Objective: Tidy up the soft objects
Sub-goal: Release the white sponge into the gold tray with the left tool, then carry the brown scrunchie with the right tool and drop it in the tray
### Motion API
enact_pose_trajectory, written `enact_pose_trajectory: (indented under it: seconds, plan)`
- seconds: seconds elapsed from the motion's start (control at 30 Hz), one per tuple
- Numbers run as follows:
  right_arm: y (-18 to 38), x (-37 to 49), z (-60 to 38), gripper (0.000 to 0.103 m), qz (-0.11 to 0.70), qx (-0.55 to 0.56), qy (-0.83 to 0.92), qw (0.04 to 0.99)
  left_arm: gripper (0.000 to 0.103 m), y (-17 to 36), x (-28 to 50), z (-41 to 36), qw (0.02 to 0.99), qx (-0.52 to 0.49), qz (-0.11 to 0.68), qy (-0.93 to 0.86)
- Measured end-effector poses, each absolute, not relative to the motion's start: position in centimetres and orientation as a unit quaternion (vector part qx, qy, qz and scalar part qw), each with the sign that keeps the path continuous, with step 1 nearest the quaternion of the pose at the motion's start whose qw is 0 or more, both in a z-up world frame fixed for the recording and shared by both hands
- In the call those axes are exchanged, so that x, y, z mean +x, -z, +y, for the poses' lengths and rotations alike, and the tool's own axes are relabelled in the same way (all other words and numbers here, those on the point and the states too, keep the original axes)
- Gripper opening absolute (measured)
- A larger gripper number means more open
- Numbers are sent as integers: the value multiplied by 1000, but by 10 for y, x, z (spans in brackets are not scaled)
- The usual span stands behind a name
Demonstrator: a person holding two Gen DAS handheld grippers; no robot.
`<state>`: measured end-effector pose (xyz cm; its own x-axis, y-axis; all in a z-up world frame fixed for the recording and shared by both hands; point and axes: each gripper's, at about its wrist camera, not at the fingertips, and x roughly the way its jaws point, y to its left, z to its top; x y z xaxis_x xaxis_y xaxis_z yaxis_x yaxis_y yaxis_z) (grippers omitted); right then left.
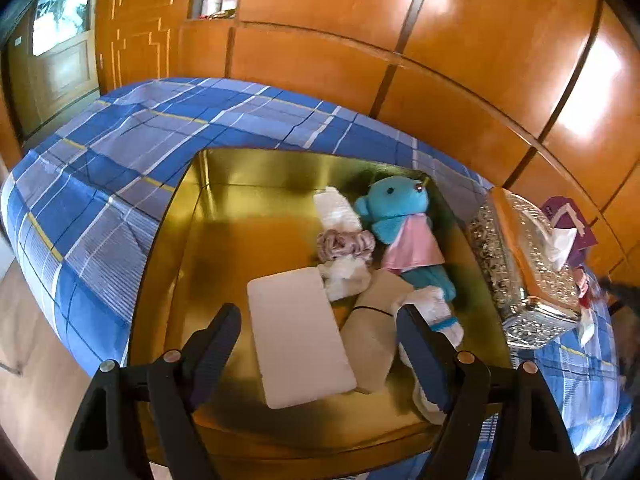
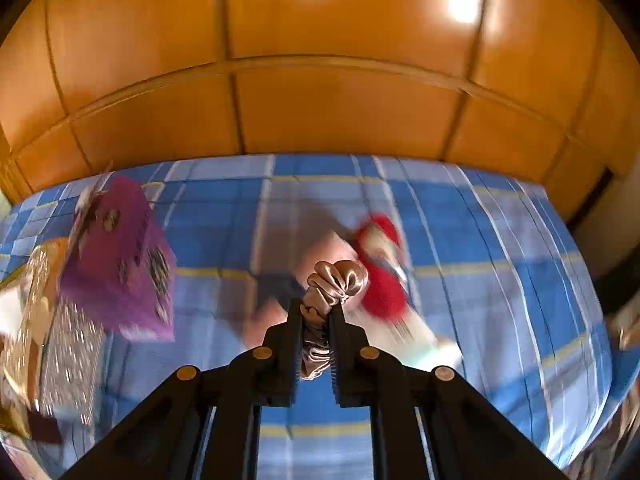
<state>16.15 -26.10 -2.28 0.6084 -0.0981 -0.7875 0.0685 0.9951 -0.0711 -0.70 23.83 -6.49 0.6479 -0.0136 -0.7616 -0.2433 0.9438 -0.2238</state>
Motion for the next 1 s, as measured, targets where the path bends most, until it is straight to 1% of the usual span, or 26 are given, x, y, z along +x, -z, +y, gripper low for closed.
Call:
enact_pose_trajectory:
  seconds: [0.1,0.23,0.37,0.43,0.63,0.8,1.0]
  plan:
    - [13,194,-230,10,433,-48,37,899,81,60,-7,235,899,-148,409,-57]
    - [-16,231,-187,10,392,-84,32,916,81,60,-7,234,899,-150,409,-50]
    - [-37,250,-143,10,355,-122,2,927,81,64,-8,232,895,-152,416,-47]
    - [-45,248,-121,10,337,-131,-42,931,81,66,-9,231,894,-152,419,-44]
    - [-55,192,-58,10,313,-157,-219,911,81,66,-9,229,895,-152,417,-47]
    - [-47,139,-28,10,335,-169,-325,868,81,61,-11,227,900,-145,409,-48]
    - [-29,86,-9,10,366,-135,-389,835,81,54,-16,229,905,-133,399,-66]
